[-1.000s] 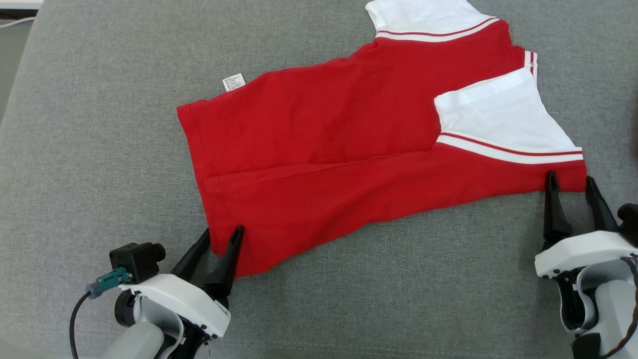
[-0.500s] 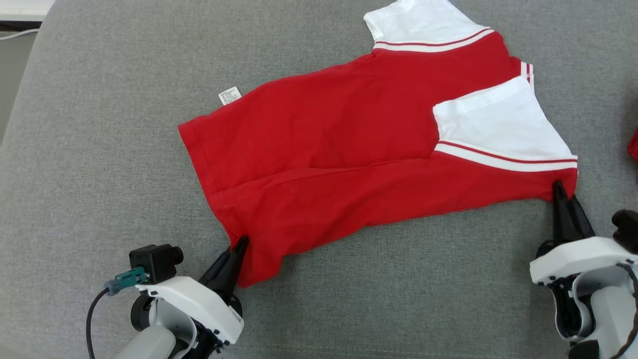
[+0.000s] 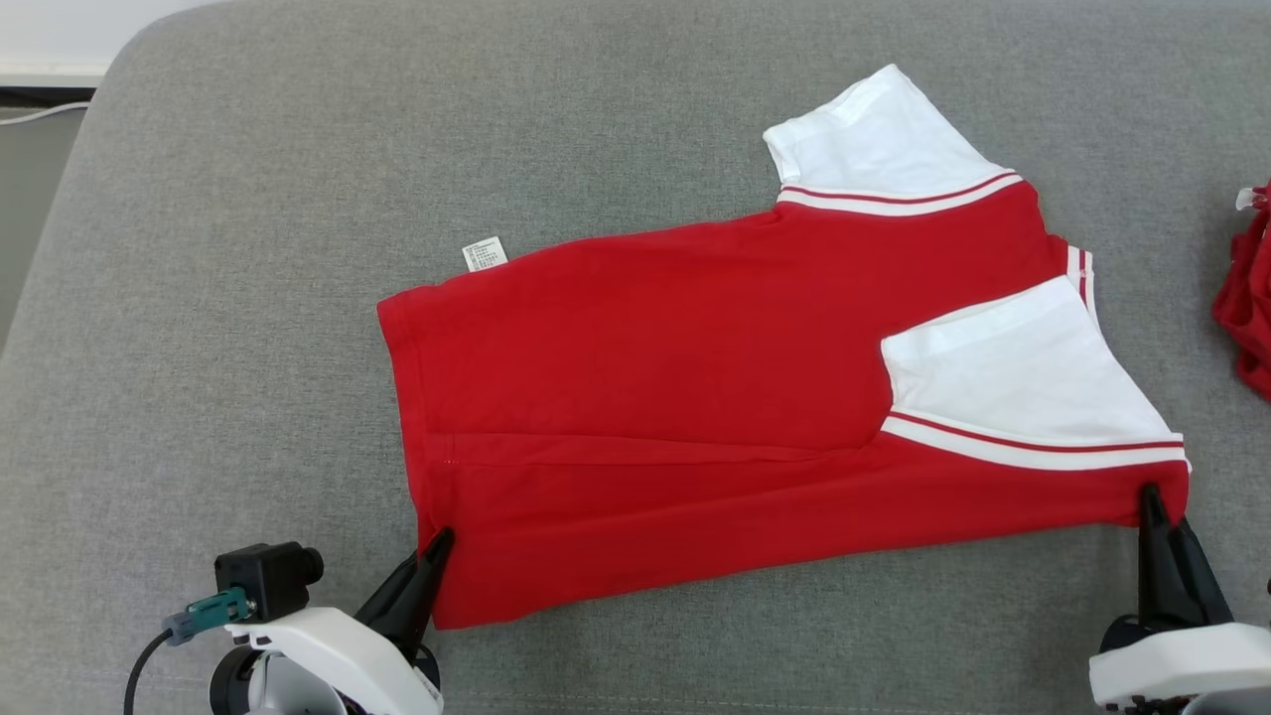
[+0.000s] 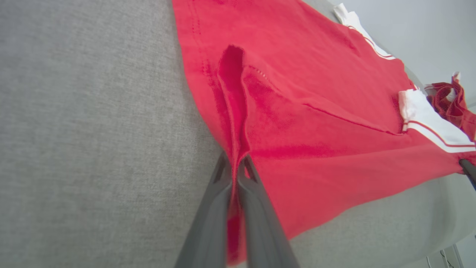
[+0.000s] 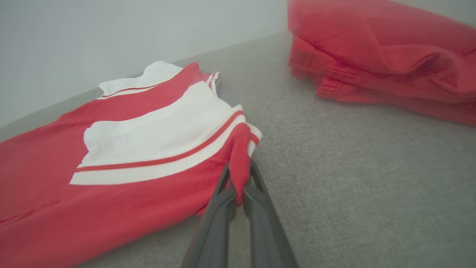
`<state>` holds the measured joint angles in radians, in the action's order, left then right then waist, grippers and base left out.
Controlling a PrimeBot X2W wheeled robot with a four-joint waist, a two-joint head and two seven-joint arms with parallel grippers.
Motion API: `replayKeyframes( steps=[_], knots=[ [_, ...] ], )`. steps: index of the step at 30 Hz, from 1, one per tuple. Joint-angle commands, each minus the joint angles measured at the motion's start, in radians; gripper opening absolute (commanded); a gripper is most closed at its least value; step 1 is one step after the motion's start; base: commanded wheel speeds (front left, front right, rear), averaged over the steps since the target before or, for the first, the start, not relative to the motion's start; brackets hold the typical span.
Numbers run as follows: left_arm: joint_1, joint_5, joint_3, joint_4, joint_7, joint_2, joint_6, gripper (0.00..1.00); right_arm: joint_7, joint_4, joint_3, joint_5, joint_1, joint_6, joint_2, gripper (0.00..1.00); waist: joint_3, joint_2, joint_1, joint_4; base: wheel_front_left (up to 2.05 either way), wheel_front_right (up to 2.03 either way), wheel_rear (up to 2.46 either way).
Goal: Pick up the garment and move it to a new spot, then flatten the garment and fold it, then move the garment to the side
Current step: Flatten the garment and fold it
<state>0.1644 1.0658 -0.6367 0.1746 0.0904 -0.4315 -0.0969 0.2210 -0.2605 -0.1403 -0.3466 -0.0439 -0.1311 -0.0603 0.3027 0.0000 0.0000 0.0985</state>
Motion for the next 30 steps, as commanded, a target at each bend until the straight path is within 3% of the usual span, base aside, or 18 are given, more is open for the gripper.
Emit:
replayKeyframes(
  steps=[1,8,17,18,19,20,21,22,30],
  knots=[
    [0.007,0.004,0.046,-0.029,0.002,-0.044,-0.017,0.00,-0.006,0.056,0.006,0.007,0.032,0.000,-0.005,0.00,0.000,0.0000,0.0000,-0.005,0.00,0.00,0.00],
    [-0.008,0.006,0.064,-0.054,0.003,-0.070,-0.040,0.00,-0.020,0.107,0.005,-0.033,0.115,0.000,0.009,0.00,0.003,0.0000,0.0000,-0.034,0.00,0.00,0.00],
    [-0.033,0.011,0.079,-0.074,0.001,-0.096,-0.069,0.00,0.015,0.026,0.069,-0.145,0.158,0.000,0.010,0.00,0.001,0.0000,0.0000,-0.074,0.00,0.00,0.00],
    [-0.035,0.011,0.078,-0.075,-0.002,-0.097,-0.071,0.00,0.016,0.012,0.077,-0.154,0.153,0.000,0.010,0.28,0.000,0.0000,0.0000,-0.076,0.00,0.00,0.00],
    [-0.035,0.010,0.076,-0.076,-0.004,-0.097,-0.073,0.00,0.018,0.001,0.082,-0.155,0.148,0.000,0.010,0.84,-0.002,0.0000,0.0000,-0.075,0.00,0.00,0.00],
    [-0.035,0.010,0.075,-0.077,-0.006,-0.096,-0.076,0.00,0.021,-0.006,0.082,-0.156,0.143,0.000,0.010,1.00,-0.005,0.0000,0.0000,-0.074,0.00,0.00,0.00],
    [-0.035,0.008,0.073,-0.079,-0.007,-0.096,-0.078,0.44,0.023,-0.011,0.083,-0.159,0.139,0.000,0.010,1.00,-0.009,0.0000,0.0000,-0.071,0.00,0.00,0.00],
    [-0.037,0.006,0.071,-0.080,-0.009,-0.097,-0.081,1.00,0.025,-0.012,0.082,-0.152,0.137,0.000,0.010,1.00,-0.014,0.0000,0.0000,-0.068,0.00,0.00,0.00],
    [-0.063,-0.036,0.059,-0.115,-0.002,-0.116,-0.147,1.00,0.032,0.064,0.003,-0.047,0.139,0.000,0.010,1.00,-0.067,0.0000,0.0000,-0.041,0.00,0.00,0.00]
  ],
)
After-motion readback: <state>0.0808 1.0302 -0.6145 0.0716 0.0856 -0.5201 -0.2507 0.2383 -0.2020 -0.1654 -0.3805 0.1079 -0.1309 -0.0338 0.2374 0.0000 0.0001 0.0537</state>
